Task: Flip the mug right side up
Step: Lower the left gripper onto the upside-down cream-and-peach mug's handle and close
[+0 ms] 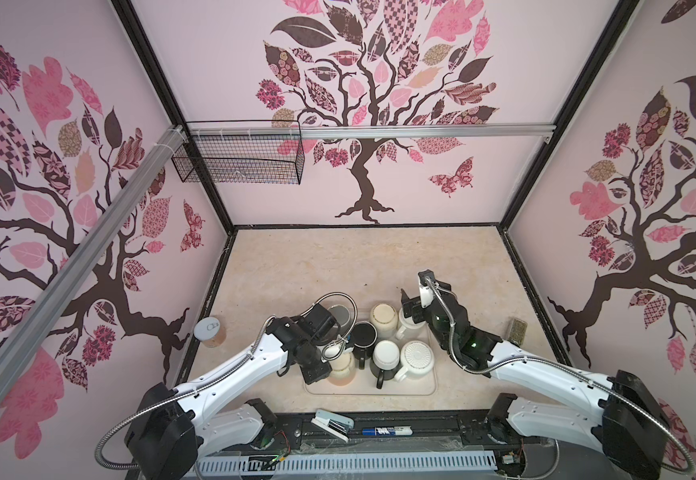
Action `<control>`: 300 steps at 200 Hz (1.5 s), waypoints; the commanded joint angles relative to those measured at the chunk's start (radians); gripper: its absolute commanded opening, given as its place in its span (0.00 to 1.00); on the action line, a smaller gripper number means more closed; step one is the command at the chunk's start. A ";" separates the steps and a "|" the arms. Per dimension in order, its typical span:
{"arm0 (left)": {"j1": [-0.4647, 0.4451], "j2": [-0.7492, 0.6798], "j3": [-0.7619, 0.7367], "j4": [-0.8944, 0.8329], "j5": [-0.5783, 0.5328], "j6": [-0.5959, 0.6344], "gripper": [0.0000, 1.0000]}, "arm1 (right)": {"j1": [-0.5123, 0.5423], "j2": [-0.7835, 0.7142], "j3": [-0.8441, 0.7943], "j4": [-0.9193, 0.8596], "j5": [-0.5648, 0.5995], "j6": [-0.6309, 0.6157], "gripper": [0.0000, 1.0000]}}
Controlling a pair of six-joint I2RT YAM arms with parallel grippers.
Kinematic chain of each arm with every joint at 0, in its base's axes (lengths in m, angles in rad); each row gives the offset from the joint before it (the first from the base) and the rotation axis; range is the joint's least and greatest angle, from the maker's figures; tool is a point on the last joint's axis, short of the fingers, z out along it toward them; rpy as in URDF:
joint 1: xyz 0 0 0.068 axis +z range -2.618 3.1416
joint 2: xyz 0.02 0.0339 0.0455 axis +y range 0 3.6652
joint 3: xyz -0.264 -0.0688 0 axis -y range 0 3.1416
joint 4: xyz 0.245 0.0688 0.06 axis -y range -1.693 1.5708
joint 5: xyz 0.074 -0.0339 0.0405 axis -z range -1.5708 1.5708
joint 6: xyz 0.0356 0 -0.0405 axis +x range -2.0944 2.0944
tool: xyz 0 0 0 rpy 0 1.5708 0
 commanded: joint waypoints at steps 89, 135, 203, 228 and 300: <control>-0.010 0.171 -0.014 0.102 -0.009 -0.004 0.36 | 0.002 0.014 -0.003 0.027 -0.007 0.000 0.93; -0.010 0.148 -0.021 0.120 -0.039 -0.017 0.34 | 0.002 0.024 -0.004 0.032 -0.010 0.006 0.93; -0.013 0.172 -0.003 0.122 -0.133 -0.046 0.28 | 0.003 0.012 0.002 0.021 -0.012 0.011 0.93; -0.016 0.186 0.002 0.123 -0.126 -0.053 0.28 | 0.003 0.001 -0.002 0.021 -0.011 0.012 0.93; -0.028 0.166 -0.001 0.132 -0.122 -0.072 0.14 | 0.003 -0.013 -0.001 0.016 -0.021 0.024 0.92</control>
